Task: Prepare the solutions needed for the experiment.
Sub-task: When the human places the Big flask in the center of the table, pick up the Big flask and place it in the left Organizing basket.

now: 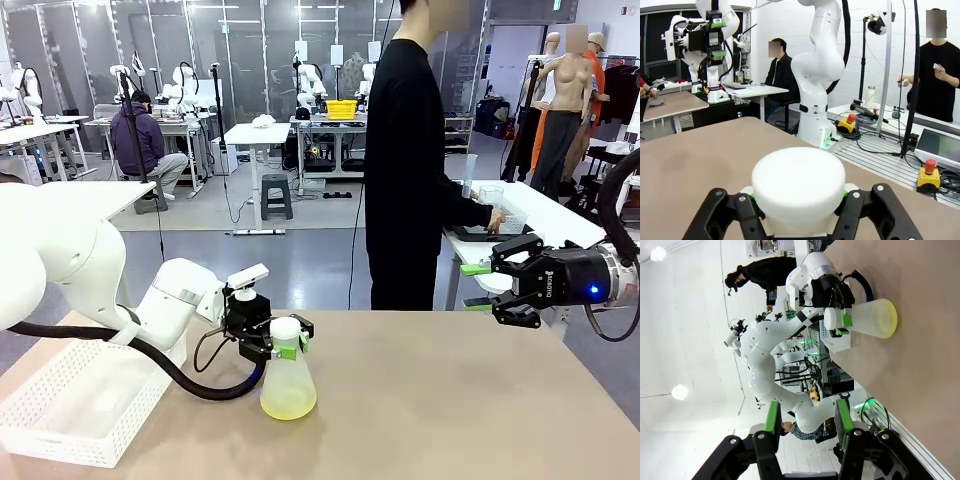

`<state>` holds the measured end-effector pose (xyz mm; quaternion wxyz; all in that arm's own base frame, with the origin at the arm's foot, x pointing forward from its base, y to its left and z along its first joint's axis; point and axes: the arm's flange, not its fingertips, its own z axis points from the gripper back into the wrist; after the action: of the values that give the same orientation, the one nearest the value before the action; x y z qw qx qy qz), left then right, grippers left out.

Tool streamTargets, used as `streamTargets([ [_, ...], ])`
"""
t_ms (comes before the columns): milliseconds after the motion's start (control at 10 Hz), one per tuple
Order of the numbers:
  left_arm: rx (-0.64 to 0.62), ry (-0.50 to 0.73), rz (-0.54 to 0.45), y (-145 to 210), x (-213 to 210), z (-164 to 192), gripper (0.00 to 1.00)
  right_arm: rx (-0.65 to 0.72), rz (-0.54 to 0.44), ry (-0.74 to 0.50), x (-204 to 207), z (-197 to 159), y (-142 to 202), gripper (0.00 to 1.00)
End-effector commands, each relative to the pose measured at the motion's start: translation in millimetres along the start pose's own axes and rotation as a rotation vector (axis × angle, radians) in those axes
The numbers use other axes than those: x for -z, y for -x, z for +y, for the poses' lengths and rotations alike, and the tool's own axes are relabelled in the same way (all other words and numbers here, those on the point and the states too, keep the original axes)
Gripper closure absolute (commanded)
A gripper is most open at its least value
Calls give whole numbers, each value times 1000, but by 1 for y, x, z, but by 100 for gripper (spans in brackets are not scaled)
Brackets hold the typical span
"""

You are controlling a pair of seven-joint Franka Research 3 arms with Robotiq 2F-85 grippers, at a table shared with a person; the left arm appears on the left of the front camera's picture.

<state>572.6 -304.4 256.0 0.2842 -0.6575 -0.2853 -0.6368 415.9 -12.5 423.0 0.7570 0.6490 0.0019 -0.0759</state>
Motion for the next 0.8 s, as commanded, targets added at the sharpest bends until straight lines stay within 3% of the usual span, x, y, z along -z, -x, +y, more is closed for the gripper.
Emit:
streamTargets([
  [0,-21,-25,29,-4,4,-4,99,-7,-10,2,0,1,0,44],
  [300,-39,-30,21,-9,4,-2,100,-7,-10,2,0,1,0,44],
  [400,-40,-39,27,-14,6,-1,95,-7,-10,2,0,1,0,44],
  [700,-64,-39,34,-47,13,-7,92,-7,-10,2,0,1,0,44],
])
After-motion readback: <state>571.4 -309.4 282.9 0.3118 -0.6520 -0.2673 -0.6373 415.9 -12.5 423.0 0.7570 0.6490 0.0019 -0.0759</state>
